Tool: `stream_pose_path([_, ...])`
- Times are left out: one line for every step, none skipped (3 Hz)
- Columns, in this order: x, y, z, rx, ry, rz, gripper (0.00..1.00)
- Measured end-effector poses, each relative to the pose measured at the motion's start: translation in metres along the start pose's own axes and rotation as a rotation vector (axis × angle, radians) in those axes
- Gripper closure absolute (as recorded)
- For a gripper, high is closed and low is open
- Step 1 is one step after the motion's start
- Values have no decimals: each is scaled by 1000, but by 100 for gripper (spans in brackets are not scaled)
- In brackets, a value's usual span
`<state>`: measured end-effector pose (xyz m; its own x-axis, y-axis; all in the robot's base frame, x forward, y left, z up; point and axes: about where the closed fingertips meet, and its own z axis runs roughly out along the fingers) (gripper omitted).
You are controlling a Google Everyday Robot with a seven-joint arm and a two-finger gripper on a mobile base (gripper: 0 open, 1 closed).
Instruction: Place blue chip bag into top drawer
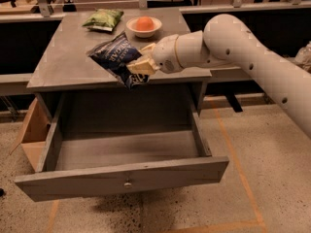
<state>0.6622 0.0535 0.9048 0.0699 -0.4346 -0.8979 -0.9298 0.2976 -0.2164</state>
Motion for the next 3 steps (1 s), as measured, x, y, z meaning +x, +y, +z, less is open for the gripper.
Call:
stream_pose_path([-1, 41, -17, -108, 38, -109, 100])
stream_pose_path([17, 68, -20, -175, 79, -151, 83])
stream_pose_path([42, 87, -15, -219, 119, -175, 58])
